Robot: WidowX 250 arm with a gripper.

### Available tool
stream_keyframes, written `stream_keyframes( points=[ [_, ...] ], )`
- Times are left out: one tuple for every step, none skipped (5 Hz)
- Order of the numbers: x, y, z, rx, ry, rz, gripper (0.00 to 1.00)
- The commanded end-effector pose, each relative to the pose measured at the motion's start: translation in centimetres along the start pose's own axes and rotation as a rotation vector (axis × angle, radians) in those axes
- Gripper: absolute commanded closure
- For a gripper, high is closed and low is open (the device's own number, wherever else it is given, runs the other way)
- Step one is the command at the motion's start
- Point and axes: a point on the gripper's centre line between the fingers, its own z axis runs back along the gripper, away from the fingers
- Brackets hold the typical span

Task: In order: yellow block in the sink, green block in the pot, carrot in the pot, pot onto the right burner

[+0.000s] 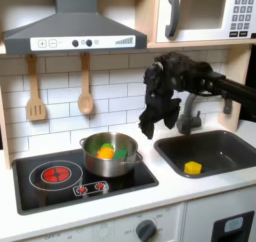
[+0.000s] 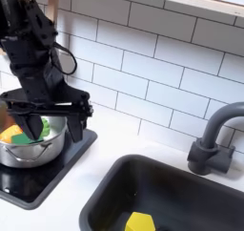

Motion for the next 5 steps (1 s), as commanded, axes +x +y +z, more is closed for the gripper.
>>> stream_keyframes(
  points=[
    [0.8, 2.9, 1.5, -0.024, -0.101, 0.052, 0.00],
    [1.0, 3.7, 1.5, -0.020, -0.101, 0.076, 0.00],
    [0.8, 4.0, 1.7, -0.007, -0.107, 0.068, 0.00],
    [0.9, 5.2, 1.2, 0.012, -0.096, 0.117, 0.00],
    [1.1, 6.4, 0.5, 0.039, -0.076, 0.156, 0.00]
  ],
)
